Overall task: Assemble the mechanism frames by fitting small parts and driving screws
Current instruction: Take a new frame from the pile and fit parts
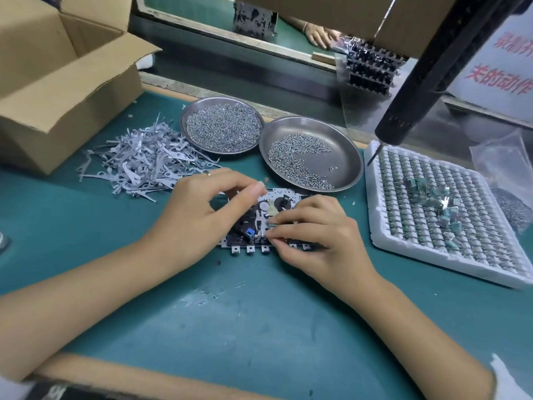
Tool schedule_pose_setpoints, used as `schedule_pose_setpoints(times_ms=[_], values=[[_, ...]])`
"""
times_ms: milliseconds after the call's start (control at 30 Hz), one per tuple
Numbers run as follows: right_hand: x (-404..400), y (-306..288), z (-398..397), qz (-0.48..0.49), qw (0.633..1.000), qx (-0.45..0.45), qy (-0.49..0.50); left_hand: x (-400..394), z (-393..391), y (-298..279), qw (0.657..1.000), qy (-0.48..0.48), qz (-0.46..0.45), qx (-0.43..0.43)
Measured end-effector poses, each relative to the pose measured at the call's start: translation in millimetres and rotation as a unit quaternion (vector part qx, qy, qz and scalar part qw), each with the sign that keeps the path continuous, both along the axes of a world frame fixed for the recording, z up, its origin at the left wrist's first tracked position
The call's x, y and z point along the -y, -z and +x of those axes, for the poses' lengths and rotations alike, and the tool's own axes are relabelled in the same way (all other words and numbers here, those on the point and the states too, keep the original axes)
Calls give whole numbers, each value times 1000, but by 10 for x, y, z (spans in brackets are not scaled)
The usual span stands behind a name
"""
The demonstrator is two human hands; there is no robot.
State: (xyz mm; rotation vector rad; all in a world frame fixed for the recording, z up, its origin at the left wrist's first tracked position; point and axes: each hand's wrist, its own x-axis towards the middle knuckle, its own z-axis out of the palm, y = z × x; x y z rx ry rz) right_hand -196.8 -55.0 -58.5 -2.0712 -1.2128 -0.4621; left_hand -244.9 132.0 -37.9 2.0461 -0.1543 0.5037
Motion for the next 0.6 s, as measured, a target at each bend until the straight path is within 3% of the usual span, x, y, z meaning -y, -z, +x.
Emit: schedule_pose_setpoints(times_ms=[167, 300, 601], values=[[19, -11, -8, -25, 1000, 10, -9, 26, -54, 25, 994, 37, 103, 25], [23, -38, -31, 20, 994, -110, 8, 51, -85, 82, 975, 67, 209, 31], [21, -86, -65, 40, 978, -205, 9, 80, -57, 148, 980, 55, 188, 33]])
